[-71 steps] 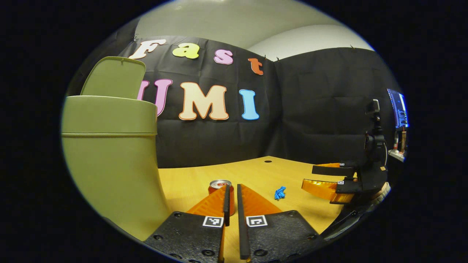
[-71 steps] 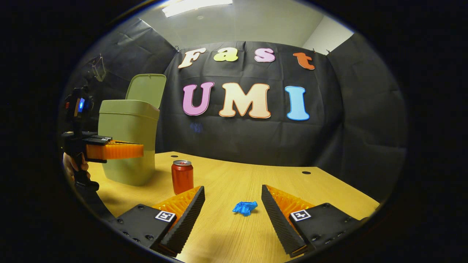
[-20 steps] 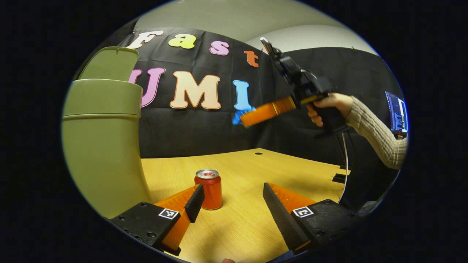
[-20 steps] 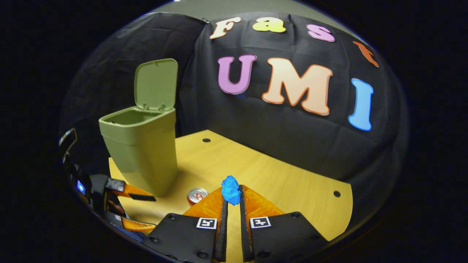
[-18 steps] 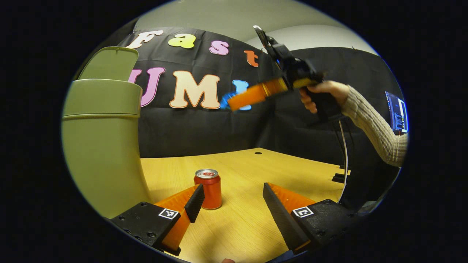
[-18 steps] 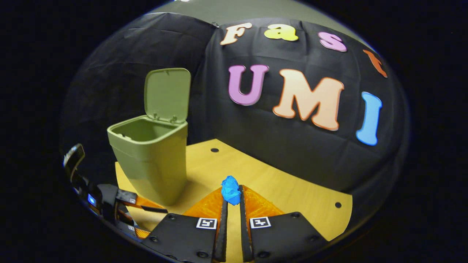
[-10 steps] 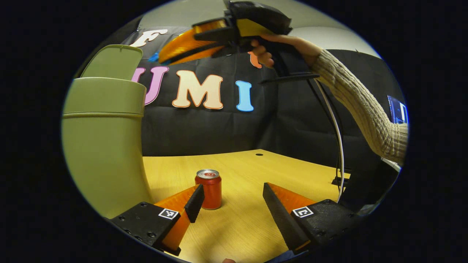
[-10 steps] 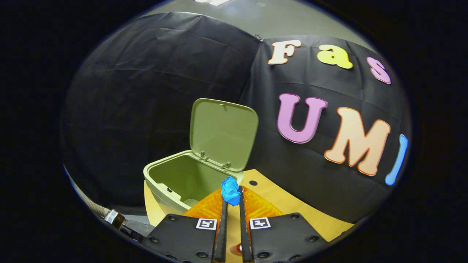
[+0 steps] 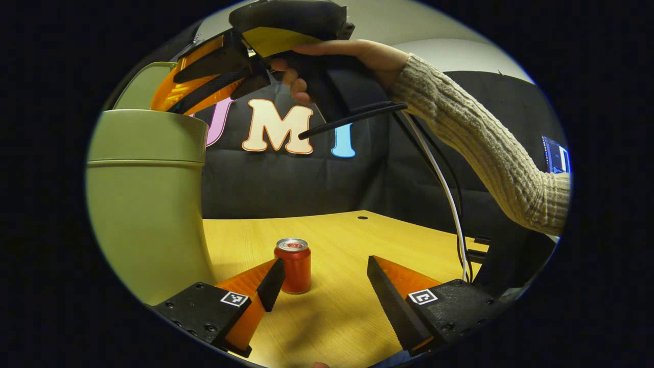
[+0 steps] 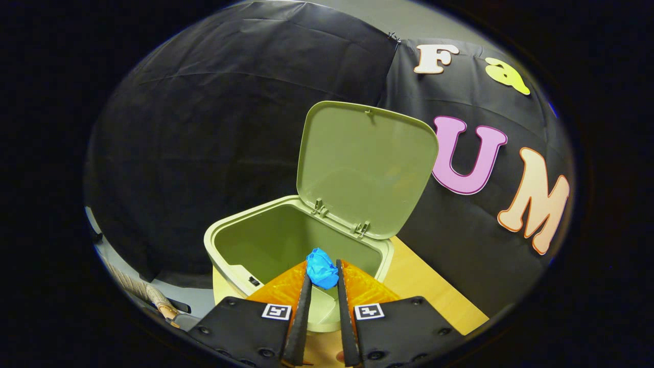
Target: Press the lid of the desktop garbage bin to open it, pick up the crumpled paper on the desktop and throw it into the bin, then pick up the pop can on the desktop and drop it into the bin, and finally close the garbage bin lid.
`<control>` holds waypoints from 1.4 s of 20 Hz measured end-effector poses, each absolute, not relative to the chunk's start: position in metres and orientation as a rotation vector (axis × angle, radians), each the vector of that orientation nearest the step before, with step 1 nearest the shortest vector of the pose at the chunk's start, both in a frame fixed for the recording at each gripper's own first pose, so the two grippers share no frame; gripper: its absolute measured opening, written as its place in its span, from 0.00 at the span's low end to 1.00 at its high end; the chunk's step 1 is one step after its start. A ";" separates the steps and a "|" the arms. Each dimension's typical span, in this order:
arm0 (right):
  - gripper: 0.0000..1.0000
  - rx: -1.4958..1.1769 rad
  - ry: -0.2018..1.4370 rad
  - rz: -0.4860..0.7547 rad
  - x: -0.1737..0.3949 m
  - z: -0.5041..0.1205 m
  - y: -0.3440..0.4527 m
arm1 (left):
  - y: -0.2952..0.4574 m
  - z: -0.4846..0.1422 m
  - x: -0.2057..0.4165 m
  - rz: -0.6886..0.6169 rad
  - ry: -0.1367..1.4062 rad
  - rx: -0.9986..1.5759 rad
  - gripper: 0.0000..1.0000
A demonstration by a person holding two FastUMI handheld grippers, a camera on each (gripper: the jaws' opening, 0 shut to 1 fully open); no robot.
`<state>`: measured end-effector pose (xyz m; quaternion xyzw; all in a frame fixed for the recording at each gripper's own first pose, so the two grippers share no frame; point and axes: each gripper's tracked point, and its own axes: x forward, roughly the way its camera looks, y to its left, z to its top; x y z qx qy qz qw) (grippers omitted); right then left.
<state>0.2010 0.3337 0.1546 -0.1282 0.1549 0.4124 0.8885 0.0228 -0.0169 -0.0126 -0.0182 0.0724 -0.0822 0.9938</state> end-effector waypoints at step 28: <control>0.98 -0.181 0.196 0.356 0.164 0.093 0.023 | 0.012 -0.056 0.078 -0.098 0.244 0.005 0.98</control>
